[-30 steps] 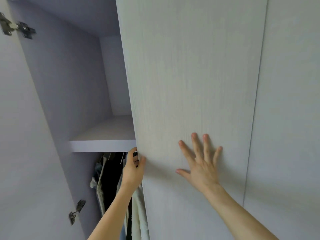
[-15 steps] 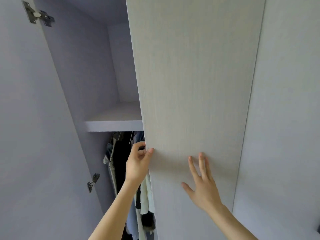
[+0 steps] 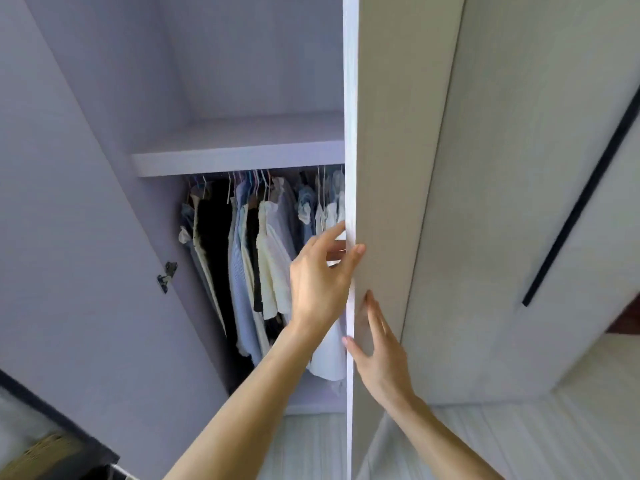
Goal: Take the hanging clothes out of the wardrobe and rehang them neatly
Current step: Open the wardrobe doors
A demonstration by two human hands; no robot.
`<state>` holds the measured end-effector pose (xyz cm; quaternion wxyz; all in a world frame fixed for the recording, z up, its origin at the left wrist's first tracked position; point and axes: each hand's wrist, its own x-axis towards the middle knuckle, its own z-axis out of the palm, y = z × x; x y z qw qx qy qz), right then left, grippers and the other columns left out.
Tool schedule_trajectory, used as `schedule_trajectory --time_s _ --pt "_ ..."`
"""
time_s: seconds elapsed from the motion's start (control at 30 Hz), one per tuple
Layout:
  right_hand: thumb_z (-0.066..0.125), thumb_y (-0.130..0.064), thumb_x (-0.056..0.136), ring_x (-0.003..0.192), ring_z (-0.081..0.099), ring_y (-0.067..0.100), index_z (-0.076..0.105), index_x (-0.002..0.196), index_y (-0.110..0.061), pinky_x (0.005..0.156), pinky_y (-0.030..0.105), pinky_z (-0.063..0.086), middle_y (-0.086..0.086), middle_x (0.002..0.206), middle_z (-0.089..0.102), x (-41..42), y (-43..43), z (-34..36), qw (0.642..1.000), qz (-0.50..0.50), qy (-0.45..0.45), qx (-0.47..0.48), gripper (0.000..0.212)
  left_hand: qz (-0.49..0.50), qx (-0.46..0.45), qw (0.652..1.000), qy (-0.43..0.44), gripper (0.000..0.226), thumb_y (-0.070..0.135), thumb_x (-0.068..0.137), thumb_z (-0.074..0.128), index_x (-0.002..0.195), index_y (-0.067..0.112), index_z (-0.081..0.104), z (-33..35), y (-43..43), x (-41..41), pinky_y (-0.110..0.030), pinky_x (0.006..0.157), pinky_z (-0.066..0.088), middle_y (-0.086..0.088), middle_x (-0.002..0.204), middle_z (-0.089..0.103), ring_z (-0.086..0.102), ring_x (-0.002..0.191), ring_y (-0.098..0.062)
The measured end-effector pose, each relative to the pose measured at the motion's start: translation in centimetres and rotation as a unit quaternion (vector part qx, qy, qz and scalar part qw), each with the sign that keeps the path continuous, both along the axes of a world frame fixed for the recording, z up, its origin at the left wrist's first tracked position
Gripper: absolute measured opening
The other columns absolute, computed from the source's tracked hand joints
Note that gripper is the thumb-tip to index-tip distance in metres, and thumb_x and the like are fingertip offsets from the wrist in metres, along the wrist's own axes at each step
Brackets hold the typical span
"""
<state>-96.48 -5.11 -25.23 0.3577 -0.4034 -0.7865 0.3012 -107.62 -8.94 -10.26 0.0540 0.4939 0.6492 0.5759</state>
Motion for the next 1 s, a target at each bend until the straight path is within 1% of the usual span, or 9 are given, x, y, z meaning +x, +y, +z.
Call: schedule_trajectory --time_s 0.07,0.27,0.37,0.5,0.63,0.73,0.83,0.9,1.0 --pt "0.063 -0.038 0.095 0.132 0.044 -0.003 -0.004 0.138 -0.072 0.098 0.009 0.039 -0.022 0.155 0.035 1.8 -0.5 -0.5 1.0 -0.024 -0.005 0.009 0.087 -0.028 -0.016 0.999 0.044 0.036 0.035 0.093 0.068 0.128 0.032 0.064 -0.2 -0.1 1.0 -0.009 0.084 0.047 0.013 0.099 0.062 0.061 0.092 0.009" --pt "0.053 -0.025 0.102 0.105 0.063 0.002 0.013 0.145 -0.062 0.081 -0.003 0.036 -0.026 0.128 0.06 6.3 -2.6 -1.8 0.997 -0.078 0.017 -0.021 0.069 -0.141 -0.073 0.977 0.145 0.071 0.028 0.096 0.065 0.15 0.054 0.027 -1.6 -0.3 3.3 -0.014 0.092 0.048 0.025 0.12 0.064 0.064 0.1 -0.008" --pt "0.052 -0.022 0.102 0.097 0.062 0.003 0.023 0.147 -0.051 0.081 0.001 0.041 -0.031 0.119 0.06 9.0 -2.6 -2.1 0.995 -0.092 0.034 -0.029 0.061 -0.139 -0.075 0.963 0.217 0.079 0.032 0.096 0.064 0.151 0.055 0.012 -2.7 0.2 5.3 -0.035 0.085 0.056 0.02 0.12 0.065 0.062 0.096 -0.019" --pt "0.047 -0.024 0.103 0.087 0.063 0.004 0.026 0.151 -0.051 0.076 0.012 0.048 -0.027 0.105 0.066 12.4 -1.4 -2.5 0.995 -0.086 0.025 -0.04 0.058 -0.114 -0.023 0.957 0.267 0.075 0.03 0.096 0.065 0.155 0.04 0.02 -3.8 1.4 8.6 -0.031 0.061 0.049 0.016 0.088 0.046 0.039 0.073 -0.011" --pt "0.047 -0.023 0.103 0.07 0.058 0.011 0.028 0.151 -0.048 0.066 0.02 0.048 -0.012 0.074 0.058 15.5 -0.3 -2.8 0.993 -0.101 0.037 -0.047 0.058 -0.11 0.019 0.945 0.309 0.07 0.02 0.092 0.07 0.153 0.017 0.036 -4.8 2.7 11.9 -0.015 0.072 0.03 0.007 0.089 0.047 0.039 0.077 -0.016" --pt "0.046 -0.022 0.103 0.072 0.061 0.011 0.026 0.152 -0.047 0.067 0.017 0.048 -0.01 0.082 0.063 17.4 0.5 -2.6 0.993 -0.099 0.025 -0.058 0.059 -0.105 0.03 0.946 0.307 0.07 0.013 0.091 0.072 0.152 0.013 0.038 -6.2 3.2 14.2 -0.01 0.071 0.028 -0.007 0.109 0.057 0.031 0.075 -0.009" --pt "0.047 -0.027 0.103 0.089 0.064 0.003 0.023 0.153 -0.047 0.074 0.013 0.046 -0.015 0.096 0.066 18.8 0.8 -1.8 0.993 -0.086 0.005 -0.08 0.059 -0.106 0.018 0.949 0.297 0.068 0.015 0.095 0.067 0.154 0.018 0.034 -6.6 3.6 15.4 -0.004 0.057 0.026 0.004 0.124 0.063 0.028 0.071 -0.008" --pt "0.05 -0.027 0.101 0.099 0.064 0.001 0.022 0.153 -0.048 0.081 0.016 0.046 -0.016 0.105 0.065 19.8 0.7 -1.3 0.993 -0.081 -0.007 -0.08 0.062 -0.104 0.012 0.944 0.312 0.066 0.016 0.096 0.064 0.154 0.021 0.033 -6.7 4.0 15.7 -0.007 0.053 0.028 0.008 0.117 0.062 0.034 0.073 -0.012" --pt "0.053 -0.026 0.099 0.092 0.063 -0.003 0.02 0.15 -0.054 0.085 0.016 0.047 -0.018 0.12 0.06 21.4 0.4 -0.8 0.993 -0.072 -0.014 -0.09 0.067 -0.115 -0.042 0.931 0.343 0.059 0.013 0.098 0.05 0.152 0.032 0.037 -8.0 3.8 15.0 -0.025 0.057 0.045 0.005 0.093 0.062 0.054 0.077 -0.017"
